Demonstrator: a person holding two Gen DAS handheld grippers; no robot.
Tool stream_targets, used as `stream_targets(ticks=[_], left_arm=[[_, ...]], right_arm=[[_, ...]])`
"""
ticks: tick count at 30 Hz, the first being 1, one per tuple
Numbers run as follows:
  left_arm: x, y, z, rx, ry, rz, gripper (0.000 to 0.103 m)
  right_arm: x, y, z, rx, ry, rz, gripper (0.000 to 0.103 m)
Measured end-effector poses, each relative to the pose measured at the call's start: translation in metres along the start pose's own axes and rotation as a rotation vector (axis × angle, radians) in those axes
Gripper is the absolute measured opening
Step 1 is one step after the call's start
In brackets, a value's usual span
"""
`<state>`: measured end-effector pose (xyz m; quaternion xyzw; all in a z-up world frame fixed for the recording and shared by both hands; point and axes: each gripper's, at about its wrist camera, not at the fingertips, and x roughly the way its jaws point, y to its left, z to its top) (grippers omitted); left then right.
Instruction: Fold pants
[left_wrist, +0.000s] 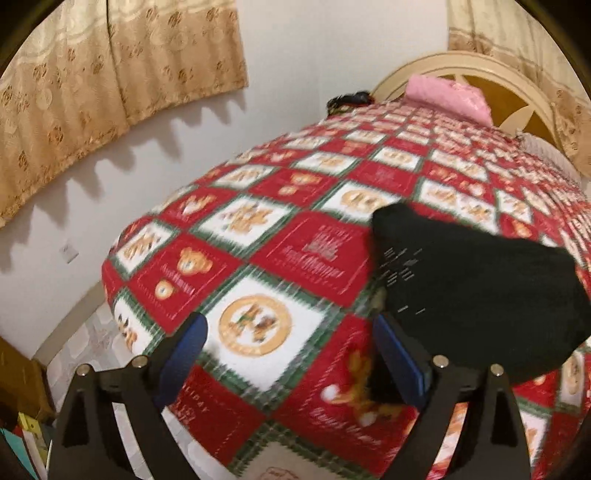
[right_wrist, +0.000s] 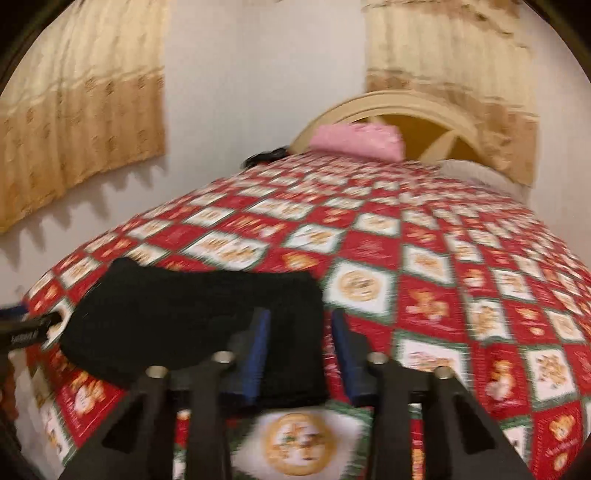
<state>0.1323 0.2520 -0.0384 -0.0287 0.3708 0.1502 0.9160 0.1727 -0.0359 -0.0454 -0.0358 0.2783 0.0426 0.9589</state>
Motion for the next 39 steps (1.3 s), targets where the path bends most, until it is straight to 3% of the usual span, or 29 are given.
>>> stream_targets(ticks=[6, 10, 14, 17, 22, 32, 34, 36, 38, 39], left_arm=[[-0.012, -0.034, 0.015, 0.058, -0.053, -0.067, 0.094], [-0.021, -0.058, 0.02, 0.093, -0.092, -0.127, 0.094], [-0.025, -0.079, 0.023, 0.109, -0.135, -0.184, 0.094], [-0.007, -0.089, 0.023, 0.126, -0.083, -0.188, 0.093], [0.028, -0.088, 0.007, 0.108, 0.074, -0.157, 0.089], [0.026, -0.08, -0.003, 0.092, 0.073, -0.165, 0.092], [0.023, -0.076, -0.004, 0.088, 0.095, -0.166, 0.094], [0.019, -0.07, -0.009, 0.082, 0.108, -0.162, 0.097], [0.015, -0.063, -0.016, 0.058, 0.117, -0.174, 0.097], [0.015, -0.061, -0.019, 0.046, 0.122, -0.184, 0.097]], right_arm=[[0.03, 0.006, -0.02, 0.01, 0.143, 0.04, 0.021], [0.034, 0.002, -0.023, 0.032, 0.156, 0.056, 0.021], [0.033, 0.012, -0.024, -0.017, 0.152, 0.014, 0.021], [0.031, 0.011, -0.024, -0.013, 0.15, 0.016, 0.021], [0.031, 0.01, -0.025, -0.004, 0.15, 0.023, 0.022], [0.032, 0.034, -0.025, -0.134, 0.166, -0.073, 0.032], [0.025, 0.042, -0.026, -0.165, 0.178, -0.127, 0.036], [0.014, 0.05, -0.029, -0.163, 0.185, -0.15, 0.062], [0.006, 0.056, -0.035, -0.154, 0.196, -0.13, 0.077], [0.002, 0.059, -0.039, -0.151, 0.202, -0.118, 0.077]])
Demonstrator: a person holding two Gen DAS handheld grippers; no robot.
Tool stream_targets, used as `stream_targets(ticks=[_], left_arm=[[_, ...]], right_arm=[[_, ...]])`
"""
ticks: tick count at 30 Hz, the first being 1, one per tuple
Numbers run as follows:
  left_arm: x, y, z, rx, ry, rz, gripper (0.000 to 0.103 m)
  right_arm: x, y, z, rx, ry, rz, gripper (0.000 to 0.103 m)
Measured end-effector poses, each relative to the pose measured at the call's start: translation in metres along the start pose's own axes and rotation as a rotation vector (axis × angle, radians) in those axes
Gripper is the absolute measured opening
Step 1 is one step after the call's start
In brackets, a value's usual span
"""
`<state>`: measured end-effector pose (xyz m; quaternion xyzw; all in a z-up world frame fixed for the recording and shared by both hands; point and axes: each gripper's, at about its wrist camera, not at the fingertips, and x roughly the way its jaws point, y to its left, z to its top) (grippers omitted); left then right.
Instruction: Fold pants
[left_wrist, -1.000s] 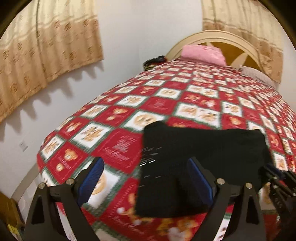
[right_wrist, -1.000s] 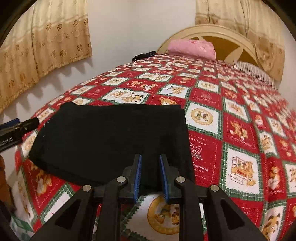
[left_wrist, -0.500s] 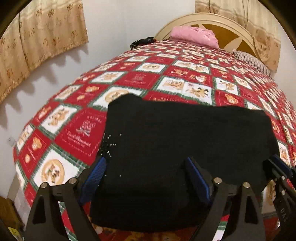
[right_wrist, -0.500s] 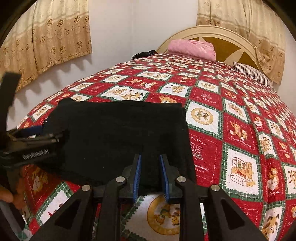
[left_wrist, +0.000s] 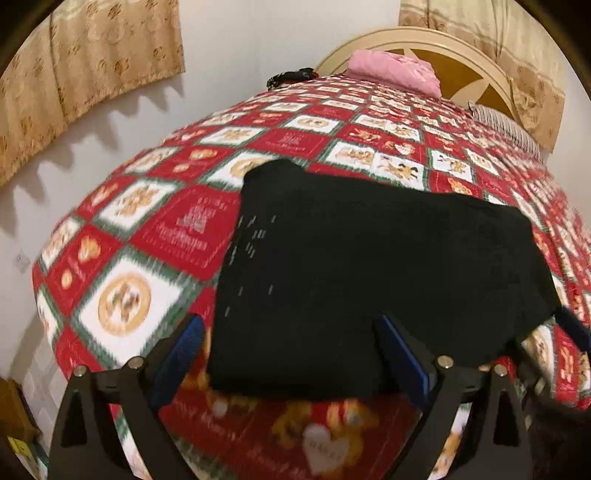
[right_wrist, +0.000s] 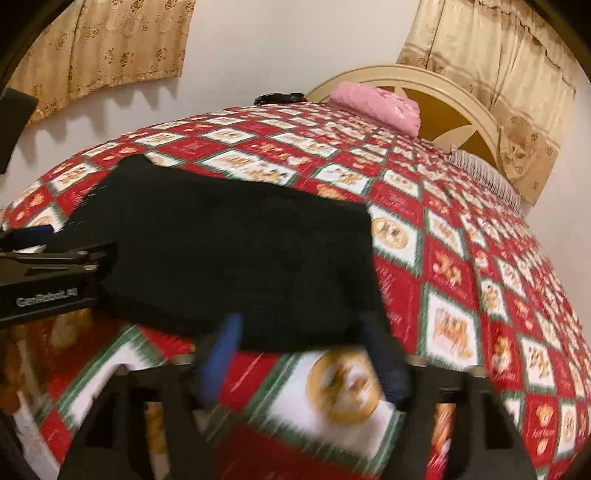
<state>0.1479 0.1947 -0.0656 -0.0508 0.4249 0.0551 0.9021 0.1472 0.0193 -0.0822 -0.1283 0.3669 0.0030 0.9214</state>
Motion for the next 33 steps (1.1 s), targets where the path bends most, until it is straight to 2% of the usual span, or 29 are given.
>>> stream_targets(ticks=[4, 8, 10, 14, 19, 22, 28, 31, 33], left_arm=[[-0.009, 0.006, -0.017, -0.04, 0.024, -0.03, 0.097], [-0.017, -0.002, -0.037, 0.027, 0.034, -0.004, 0.097], [-0.024, -0.003, -0.05, 0.045, 0.015, -0.001, 0.097], [-0.04, -0.002, -0.063, 0.05, -0.005, -0.014, 0.097], [-0.073, -0.008, -0.073, 0.082, -0.081, -0.025, 0.097], [-0.092, -0.012, -0.079, 0.102, -0.125, -0.017, 0.097], [-0.123, -0.022, -0.093, 0.126, -0.197, -0.05, 0.097], [-0.137, -0.028, -0.097, 0.155, -0.258, -0.039, 0.097], [-0.148, -0.033, -0.097, 0.172, -0.299, -0.033, 0.097]], right_arm=[[-0.01, 0.01, -0.021, -0.007, 0.034, 0.007, 0.077], [-0.02, 0.004, -0.04, 0.036, 0.036, 0.021, 0.077], [-0.025, -0.005, -0.046, 0.079, 0.049, 0.029, 0.077], [-0.034, -0.029, -0.064, 0.259, 0.115, 0.097, 0.077], [-0.055, -0.05, -0.08, 0.493, 0.119, 0.175, 0.077], [-0.068, -0.047, -0.085, 0.49, 0.078, 0.14, 0.077], [-0.092, -0.043, -0.096, 0.439, 0.007, 0.071, 0.077], [-0.114, -0.053, -0.095, 0.445, -0.082, 0.028, 0.077], [-0.137, -0.057, -0.094, 0.445, -0.173, -0.013, 0.077]])
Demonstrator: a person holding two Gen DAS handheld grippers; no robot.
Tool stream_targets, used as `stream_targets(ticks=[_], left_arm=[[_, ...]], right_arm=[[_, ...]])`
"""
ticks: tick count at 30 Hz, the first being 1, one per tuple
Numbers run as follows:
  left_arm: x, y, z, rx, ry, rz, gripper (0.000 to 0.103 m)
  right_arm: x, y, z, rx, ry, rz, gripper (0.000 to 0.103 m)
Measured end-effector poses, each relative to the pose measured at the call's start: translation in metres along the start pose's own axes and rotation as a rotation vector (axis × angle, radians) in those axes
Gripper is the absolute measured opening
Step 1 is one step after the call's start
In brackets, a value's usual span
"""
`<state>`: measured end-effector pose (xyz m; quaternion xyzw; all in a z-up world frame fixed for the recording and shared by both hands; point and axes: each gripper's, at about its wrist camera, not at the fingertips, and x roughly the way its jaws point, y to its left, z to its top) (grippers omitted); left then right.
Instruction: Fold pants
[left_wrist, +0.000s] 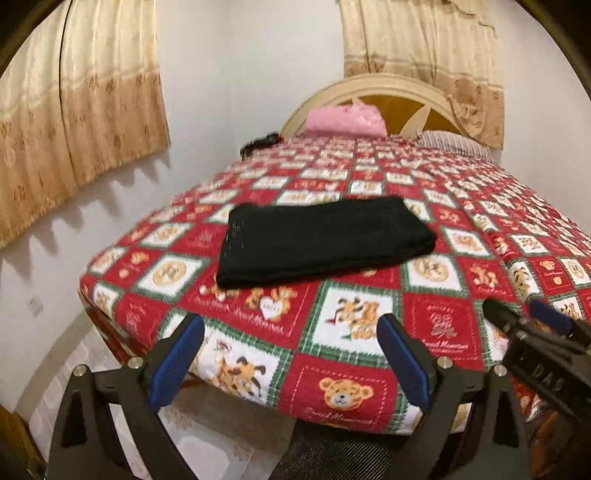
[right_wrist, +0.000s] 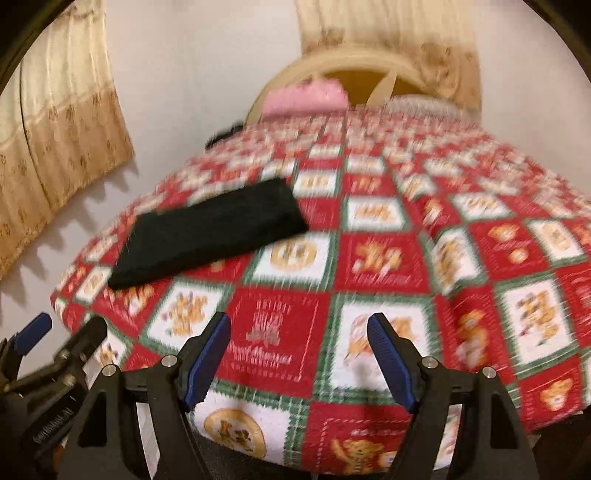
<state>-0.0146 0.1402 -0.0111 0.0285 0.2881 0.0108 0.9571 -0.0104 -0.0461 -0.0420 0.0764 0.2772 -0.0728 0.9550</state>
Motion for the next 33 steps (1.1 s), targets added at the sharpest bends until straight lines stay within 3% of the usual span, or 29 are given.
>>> stream_targets(ticks=[6, 8, 33], left_arm=[[-0.025, -0.007, 0.007, 0.009, -0.085, 0.017, 0.1], [-0.031, -0.008, 0.009, -0.003, -0.101, 0.013, 0.101], [-0.039, -0.008, 0.009, -0.021, -0.091, 0.039, 0.101]], right_arm=[[-0.047, 0.006, 0.006, -0.054, -0.202, -0.026, 0.078], [-0.051, 0.009, 0.006, -0.073, -0.227, -0.027, 0.079], [-0.054, 0.005, 0.003, -0.051, -0.211, -0.024, 0.079]])
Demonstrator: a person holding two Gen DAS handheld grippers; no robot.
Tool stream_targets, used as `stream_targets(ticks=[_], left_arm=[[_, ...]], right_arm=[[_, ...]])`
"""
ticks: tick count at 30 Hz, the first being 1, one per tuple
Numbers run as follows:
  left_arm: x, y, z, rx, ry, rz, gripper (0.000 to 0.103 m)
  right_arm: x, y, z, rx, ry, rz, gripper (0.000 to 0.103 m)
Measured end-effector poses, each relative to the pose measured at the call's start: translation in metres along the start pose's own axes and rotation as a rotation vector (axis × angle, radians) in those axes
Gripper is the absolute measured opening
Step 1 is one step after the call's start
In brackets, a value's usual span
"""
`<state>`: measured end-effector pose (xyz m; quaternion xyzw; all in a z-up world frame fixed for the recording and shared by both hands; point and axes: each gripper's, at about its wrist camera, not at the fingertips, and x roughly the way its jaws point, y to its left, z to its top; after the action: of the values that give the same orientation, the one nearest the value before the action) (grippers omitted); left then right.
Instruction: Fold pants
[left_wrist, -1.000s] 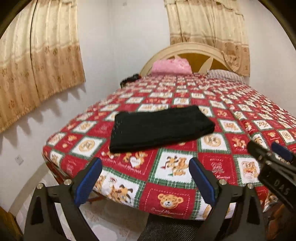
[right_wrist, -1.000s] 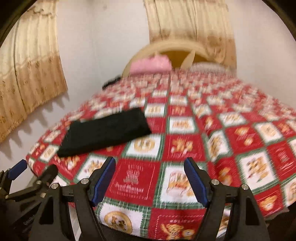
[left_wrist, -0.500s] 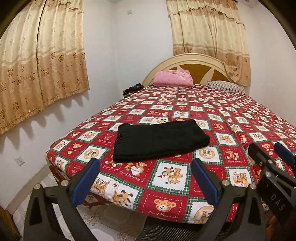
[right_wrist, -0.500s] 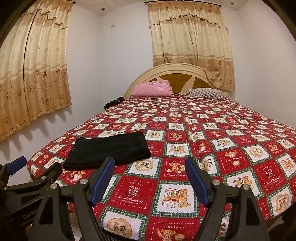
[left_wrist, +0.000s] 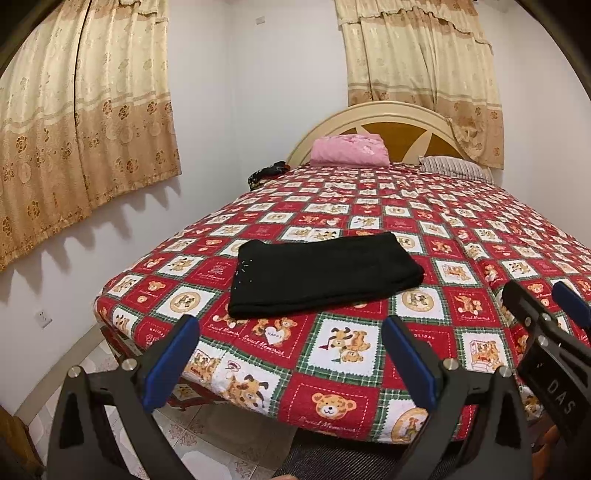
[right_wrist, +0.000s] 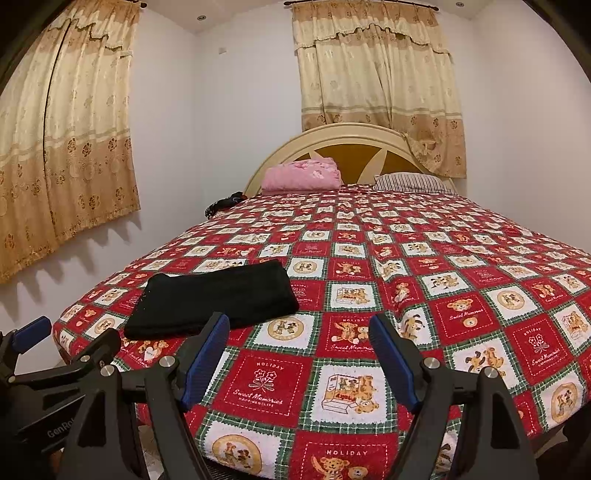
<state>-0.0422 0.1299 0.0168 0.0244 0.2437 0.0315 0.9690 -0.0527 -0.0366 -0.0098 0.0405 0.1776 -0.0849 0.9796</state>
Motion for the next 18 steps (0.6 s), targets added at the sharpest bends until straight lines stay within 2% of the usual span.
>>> stream_targets(ticks=[18], left_arm=[[0.004, 0.0046, 0.002, -0.029, 0.018, 0.031, 0.103]], right_arm=[[-0.0054, -0.0017, 0.0004, 0.006, -0.038, -0.011, 0.079]])
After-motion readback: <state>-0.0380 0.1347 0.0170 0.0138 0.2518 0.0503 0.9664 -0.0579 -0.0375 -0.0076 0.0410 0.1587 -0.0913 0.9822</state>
